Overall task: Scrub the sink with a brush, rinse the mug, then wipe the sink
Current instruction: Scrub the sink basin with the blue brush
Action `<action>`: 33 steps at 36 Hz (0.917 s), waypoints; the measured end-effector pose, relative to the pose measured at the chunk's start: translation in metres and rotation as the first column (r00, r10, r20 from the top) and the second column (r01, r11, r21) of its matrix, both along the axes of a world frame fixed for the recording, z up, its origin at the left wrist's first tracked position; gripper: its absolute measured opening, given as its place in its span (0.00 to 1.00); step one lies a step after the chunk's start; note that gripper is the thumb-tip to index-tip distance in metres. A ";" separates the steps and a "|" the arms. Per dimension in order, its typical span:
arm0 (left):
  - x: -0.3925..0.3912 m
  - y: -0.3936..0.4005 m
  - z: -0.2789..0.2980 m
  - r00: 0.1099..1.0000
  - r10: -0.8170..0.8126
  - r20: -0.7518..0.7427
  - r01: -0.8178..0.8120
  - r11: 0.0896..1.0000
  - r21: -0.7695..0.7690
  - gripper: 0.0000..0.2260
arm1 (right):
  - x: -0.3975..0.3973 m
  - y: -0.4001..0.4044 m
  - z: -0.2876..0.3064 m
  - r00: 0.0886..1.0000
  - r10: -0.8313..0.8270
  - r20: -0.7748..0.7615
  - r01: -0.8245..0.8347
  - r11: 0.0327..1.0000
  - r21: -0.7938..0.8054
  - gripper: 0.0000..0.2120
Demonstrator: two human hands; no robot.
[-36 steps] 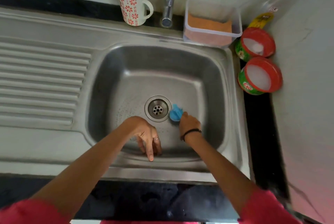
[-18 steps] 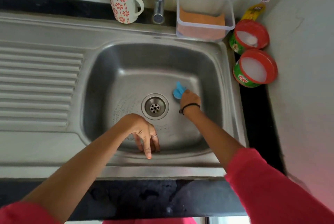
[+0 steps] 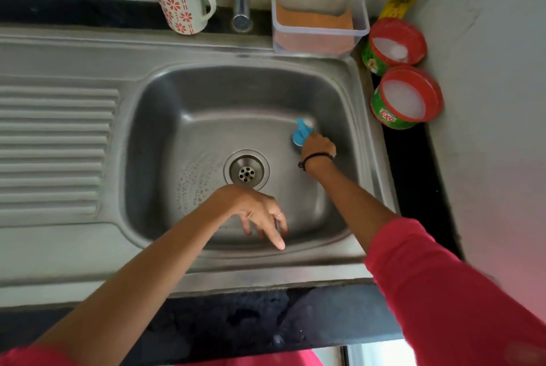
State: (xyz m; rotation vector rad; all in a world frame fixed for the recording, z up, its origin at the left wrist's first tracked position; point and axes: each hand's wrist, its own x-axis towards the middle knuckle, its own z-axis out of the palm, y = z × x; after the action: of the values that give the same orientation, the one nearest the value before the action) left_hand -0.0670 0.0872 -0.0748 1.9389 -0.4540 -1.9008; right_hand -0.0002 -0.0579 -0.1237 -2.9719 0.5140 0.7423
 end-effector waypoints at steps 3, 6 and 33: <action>-0.001 -0.002 -0.002 0.999 -0.031 0.011 0.031 1.000 -0.005 0.20 | -0.036 -0.005 0.004 0.996 0.016 -0.089 -0.022 0.998 -0.066 0.19; -0.002 0.000 -0.004 0.999 -0.031 0.012 0.031 0.999 -0.005 0.17 | -0.080 -0.008 0.007 0.977 0.042 -0.207 -0.062 0.994 -0.087 0.17; 0.005 -0.006 -0.012 0.994 -0.110 -0.006 0.110 0.994 0.009 0.17 | -0.094 0.006 0.019 0.927 0.209 -0.310 -0.244 0.966 -0.079 0.16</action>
State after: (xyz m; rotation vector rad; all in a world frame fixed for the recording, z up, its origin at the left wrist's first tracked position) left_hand -0.0623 0.0816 -0.0873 1.9508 -0.5621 -1.9779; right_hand -0.0937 -0.0517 -0.1048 -3.0756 0.2270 1.2394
